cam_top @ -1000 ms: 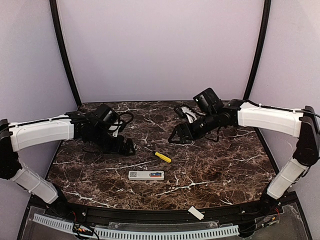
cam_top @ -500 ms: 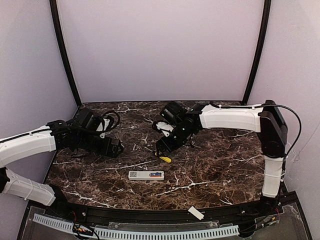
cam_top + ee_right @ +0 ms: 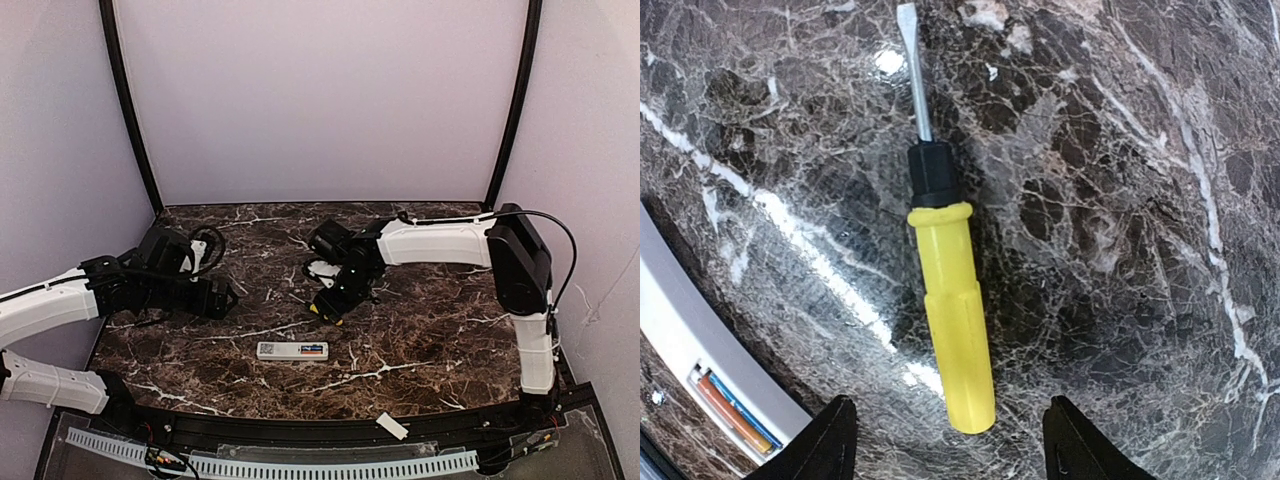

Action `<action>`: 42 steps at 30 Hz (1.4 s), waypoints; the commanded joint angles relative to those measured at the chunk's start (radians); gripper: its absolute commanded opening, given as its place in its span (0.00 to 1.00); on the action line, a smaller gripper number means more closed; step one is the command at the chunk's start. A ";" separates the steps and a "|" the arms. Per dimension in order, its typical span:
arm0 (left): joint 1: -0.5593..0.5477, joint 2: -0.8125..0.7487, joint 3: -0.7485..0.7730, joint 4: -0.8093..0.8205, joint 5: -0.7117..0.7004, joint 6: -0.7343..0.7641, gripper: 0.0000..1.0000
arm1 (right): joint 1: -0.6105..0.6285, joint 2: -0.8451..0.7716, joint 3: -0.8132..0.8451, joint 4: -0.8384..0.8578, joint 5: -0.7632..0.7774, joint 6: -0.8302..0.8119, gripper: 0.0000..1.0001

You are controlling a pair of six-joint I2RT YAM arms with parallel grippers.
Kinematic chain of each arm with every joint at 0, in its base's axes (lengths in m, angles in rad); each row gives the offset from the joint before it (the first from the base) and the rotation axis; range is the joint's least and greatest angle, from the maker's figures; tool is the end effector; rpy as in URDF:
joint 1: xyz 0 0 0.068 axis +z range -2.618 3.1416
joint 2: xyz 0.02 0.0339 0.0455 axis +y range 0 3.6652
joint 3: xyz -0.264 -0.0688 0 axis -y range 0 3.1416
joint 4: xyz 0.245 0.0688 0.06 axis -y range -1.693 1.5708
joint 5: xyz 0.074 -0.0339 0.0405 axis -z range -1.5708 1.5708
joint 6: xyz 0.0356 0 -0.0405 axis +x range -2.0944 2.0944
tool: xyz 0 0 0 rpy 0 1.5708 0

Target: Unload the batteries from the remote control

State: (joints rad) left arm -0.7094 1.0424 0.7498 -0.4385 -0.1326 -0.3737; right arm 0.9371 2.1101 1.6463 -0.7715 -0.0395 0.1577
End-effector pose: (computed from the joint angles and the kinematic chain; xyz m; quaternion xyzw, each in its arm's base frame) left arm 0.1701 -0.1398 0.2553 0.1256 0.9029 -0.1578 0.3797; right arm 0.2580 0.3535 0.1806 -0.3776 0.9106 0.1035 0.1324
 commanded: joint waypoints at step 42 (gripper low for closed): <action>0.029 -0.036 0.089 -0.013 0.169 -0.009 0.93 | 0.039 -0.143 -0.066 0.111 0.155 -0.097 0.00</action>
State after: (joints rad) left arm -0.6964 1.0260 0.7826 -0.4210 -0.0586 -0.3855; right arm 0.9676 2.0731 1.6123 -0.7296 0.0891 0.0868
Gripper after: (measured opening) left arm 0.937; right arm 0.135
